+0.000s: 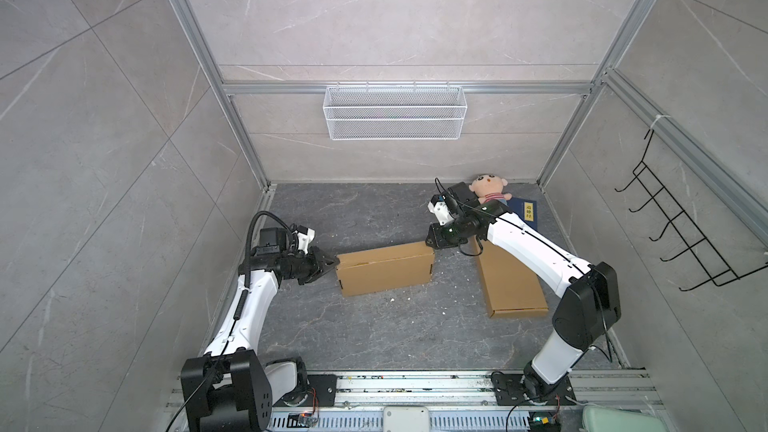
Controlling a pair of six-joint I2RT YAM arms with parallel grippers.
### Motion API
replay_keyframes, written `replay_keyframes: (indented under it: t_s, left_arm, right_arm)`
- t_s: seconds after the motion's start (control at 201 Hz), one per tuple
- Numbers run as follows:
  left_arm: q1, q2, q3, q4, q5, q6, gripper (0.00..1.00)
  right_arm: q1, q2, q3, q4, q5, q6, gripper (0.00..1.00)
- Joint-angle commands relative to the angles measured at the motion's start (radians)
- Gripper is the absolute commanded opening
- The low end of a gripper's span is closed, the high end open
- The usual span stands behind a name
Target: Fold the paper box
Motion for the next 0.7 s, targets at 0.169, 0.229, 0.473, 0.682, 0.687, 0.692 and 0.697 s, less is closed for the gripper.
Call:
replay_keyframes:
  t_s: [0.169,0.229,0.473,0.682,0.687,0.692,0.697]
  left_arm:
    - [-0.011,-0.055,-0.038,-0.044,-0.002,-0.004,0.24]
    - [-0.018,-0.072,-0.045,-0.052,-0.003,-0.005,0.25]
    - [-0.025,-0.131,-0.070,-0.072,0.002,-0.013,0.29]
    - [-0.027,-0.169,-0.099,-0.056,0.007,-0.042,0.36]
    - [-0.027,-0.170,-0.100,-0.055,0.007,-0.042,0.36]
    - [-0.027,-0.171,-0.101,-0.053,0.008,-0.045,0.37]
    - [-0.027,-0.172,-0.101,-0.051,0.010,-0.047,0.37]
  right_arm:
    - [0.006,-0.048,-0.121,0.001,-0.072,-0.019,0.34]
    - [0.006,-0.072,-0.151,0.007,-0.079,-0.014,0.34]
    - [0.008,-0.183,-0.301,0.050,-0.131,0.037,0.34]
    - [0.029,-0.242,-0.407,0.097,-0.142,0.079,0.34]
    - [0.029,-0.243,-0.410,0.098,-0.142,0.079,0.34]
    - [0.029,-0.244,-0.411,0.099,-0.142,0.079,0.34]
    - [0.029,-0.245,-0.412,0.100,-0.142,0.079,0.34]
